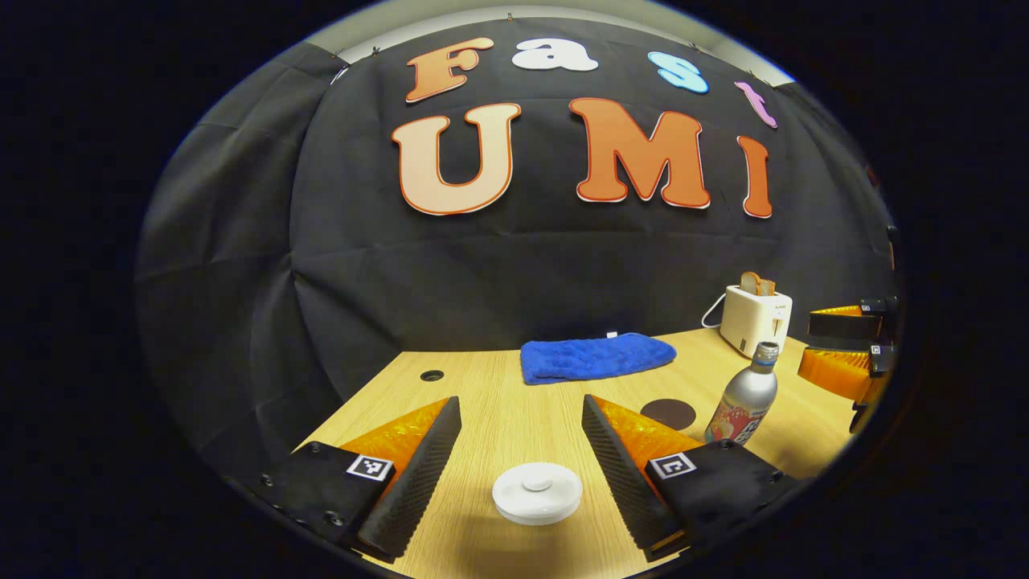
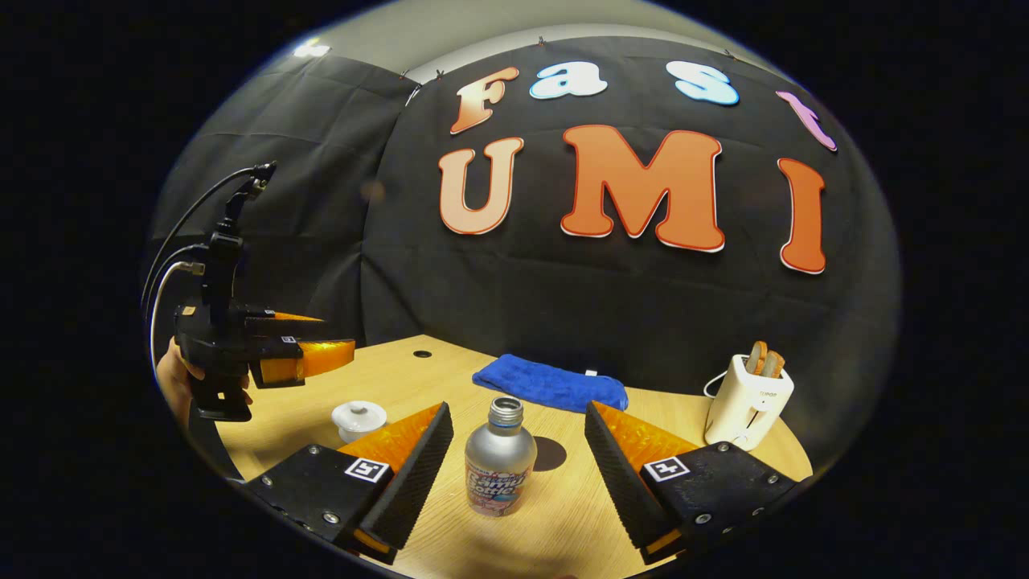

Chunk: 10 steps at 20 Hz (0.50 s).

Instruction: Open the teacup lid with one hand, grasp the water bottle and pour water into the teacup with the other hand; after pouring, place the water bottle on the coaster and then close the teacup lid.

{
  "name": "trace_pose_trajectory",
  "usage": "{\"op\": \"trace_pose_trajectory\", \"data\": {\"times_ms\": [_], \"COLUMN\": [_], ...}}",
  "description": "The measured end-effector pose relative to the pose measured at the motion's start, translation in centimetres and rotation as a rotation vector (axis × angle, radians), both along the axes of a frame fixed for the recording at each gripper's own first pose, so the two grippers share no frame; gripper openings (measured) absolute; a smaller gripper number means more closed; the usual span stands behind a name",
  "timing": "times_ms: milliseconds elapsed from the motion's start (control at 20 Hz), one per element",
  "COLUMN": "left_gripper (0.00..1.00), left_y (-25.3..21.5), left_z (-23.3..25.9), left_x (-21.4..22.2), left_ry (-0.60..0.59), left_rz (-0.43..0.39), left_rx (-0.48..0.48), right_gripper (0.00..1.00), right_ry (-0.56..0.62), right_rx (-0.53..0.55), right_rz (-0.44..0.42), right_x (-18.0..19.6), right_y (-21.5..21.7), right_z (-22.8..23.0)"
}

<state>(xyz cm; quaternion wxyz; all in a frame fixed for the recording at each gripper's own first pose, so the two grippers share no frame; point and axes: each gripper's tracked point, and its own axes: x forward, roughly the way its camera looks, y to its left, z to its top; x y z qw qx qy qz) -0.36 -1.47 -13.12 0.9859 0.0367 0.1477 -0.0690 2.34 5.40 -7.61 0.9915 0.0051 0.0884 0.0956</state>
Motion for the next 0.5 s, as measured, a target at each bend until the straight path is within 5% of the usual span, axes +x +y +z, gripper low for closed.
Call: {"op": "trace_pose_trajectory", "data": {"times_ms": [100,150,500], "left_gripper": [0.94,1.00,0.98], "left_y": [0.1,-0.1,-0.4], "left_z": [-1.8,-2.6,-7.1], "left_x": [-0.4,-0.4,-0.1], "left_ry": [0.031,0.048,0.128], "left_rz": [-0.005,-0.011,-0.022], "left_rx": [-0.006,-0.015,0.012], "right_gripper": [0.99,0.99,0.99], "right_ry": [0.021,0.031,0.068], "right_rx": [0.006,0.008,-0.031], "right_rz": [0.016,0.024,0.042], "right_x": [0.1,0.1,0.3], "right_y": [0.5,0.8,1.2], "right_z": [-0.8,-1.3,-3.9]}}
